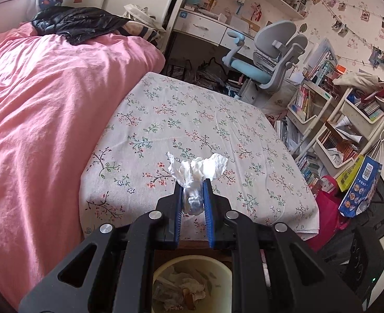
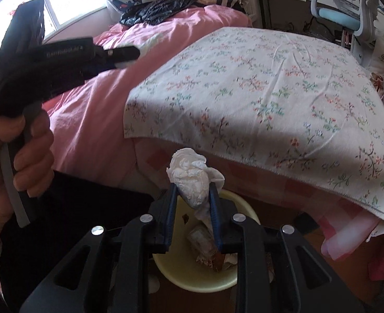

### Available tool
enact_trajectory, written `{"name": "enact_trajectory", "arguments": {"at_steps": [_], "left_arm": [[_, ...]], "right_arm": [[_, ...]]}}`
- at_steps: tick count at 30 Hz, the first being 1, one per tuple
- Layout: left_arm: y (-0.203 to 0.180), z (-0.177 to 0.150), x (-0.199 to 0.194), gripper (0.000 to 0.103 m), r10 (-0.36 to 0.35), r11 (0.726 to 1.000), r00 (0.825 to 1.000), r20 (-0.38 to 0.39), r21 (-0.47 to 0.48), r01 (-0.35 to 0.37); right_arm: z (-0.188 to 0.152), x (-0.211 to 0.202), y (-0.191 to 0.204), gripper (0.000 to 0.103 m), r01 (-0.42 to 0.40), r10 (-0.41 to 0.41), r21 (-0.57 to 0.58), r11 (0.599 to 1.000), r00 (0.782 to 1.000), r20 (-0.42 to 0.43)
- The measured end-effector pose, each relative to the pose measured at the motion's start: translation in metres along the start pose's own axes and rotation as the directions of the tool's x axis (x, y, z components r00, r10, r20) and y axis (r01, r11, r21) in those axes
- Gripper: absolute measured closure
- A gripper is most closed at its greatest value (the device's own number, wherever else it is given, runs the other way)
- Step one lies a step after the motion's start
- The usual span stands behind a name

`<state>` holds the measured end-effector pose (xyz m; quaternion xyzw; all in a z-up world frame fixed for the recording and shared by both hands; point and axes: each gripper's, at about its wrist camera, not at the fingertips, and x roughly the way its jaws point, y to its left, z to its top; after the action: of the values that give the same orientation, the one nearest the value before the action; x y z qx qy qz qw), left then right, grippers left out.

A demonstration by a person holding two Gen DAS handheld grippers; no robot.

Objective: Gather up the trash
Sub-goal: 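Carry both tissues over the yellow bin and open both tools to drop them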

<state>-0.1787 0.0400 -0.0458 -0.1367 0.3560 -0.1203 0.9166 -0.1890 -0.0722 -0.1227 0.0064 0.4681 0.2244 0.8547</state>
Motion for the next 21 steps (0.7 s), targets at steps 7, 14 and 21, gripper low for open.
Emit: {"name": "enact_trajectory", "arguments": {"at_steps": [7,14,21], "left_arm": [[-0.004,-0.010,-0.002,0.088,0.007,1.000,1.000,-0.017,0.023,-0.007],[-0.024,-0.035,0.007,0.088,0.036,0.993,0.994,-0.101,0.112,-0.025],[-0.049,-0.094,0.053,0.087,0.081,0.968,0.894,-0.441,0.248,0.035]], "right_arm": [[-0.022,0.017,0.009,0.051,0.019,-0.022,-0.032,0.999,0.993,-0.118],[-0.018,-0.012,-0.018,0.040,0.054,-0.058,0.100,0.993,0.998,0.035],[-0.008,-0.033,-0.038,0.036,0.083,-0.113,0.188,0.979,0.981,0.155]]}}
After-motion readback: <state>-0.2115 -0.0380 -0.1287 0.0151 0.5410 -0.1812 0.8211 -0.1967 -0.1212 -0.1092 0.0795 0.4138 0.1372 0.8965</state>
